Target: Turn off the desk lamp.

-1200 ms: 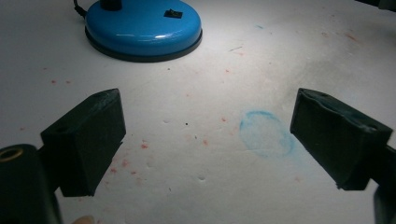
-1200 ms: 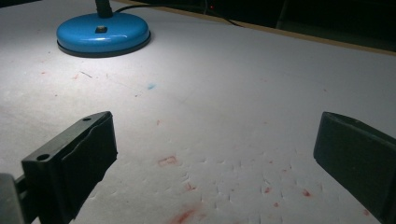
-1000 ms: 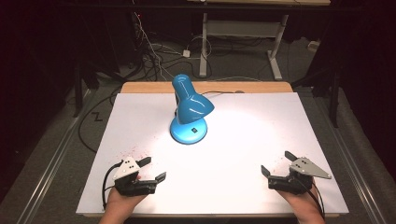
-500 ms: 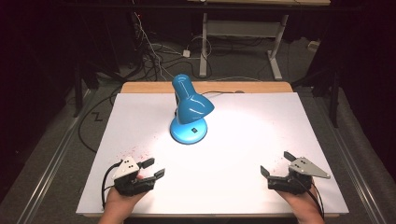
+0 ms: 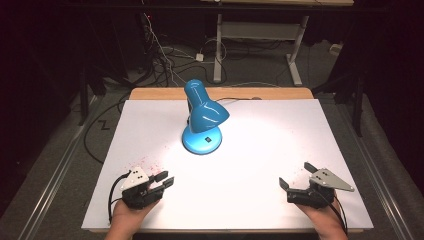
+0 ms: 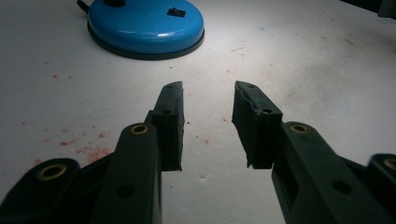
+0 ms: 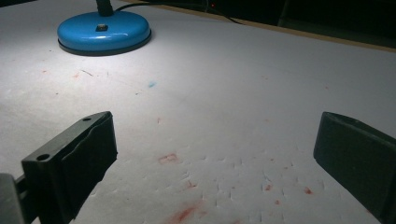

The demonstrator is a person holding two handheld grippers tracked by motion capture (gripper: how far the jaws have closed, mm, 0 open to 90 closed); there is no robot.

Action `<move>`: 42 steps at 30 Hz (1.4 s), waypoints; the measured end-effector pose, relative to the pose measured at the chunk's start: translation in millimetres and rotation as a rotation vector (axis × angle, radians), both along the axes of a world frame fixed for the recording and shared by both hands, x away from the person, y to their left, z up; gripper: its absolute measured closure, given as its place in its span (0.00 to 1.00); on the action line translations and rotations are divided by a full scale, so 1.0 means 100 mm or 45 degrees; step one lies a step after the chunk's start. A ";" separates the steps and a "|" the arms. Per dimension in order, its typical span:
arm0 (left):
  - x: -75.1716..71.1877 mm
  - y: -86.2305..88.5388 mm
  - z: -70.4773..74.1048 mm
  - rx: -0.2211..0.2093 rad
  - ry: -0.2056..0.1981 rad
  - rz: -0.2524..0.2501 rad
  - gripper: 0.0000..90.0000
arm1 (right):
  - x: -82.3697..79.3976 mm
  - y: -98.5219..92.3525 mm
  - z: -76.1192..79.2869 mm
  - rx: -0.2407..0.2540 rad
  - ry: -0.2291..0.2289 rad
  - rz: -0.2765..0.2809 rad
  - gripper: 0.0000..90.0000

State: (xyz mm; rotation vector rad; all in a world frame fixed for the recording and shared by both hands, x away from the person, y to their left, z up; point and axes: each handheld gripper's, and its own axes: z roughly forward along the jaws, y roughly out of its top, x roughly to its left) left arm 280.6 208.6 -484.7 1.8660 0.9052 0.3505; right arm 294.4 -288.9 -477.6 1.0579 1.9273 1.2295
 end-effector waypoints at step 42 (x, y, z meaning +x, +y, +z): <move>0.12 -0.14 0.17 -0.071 0.060 -0.037 0.98 | -0.01 0.01 0.04 0.006 -0.009 0.001 0.01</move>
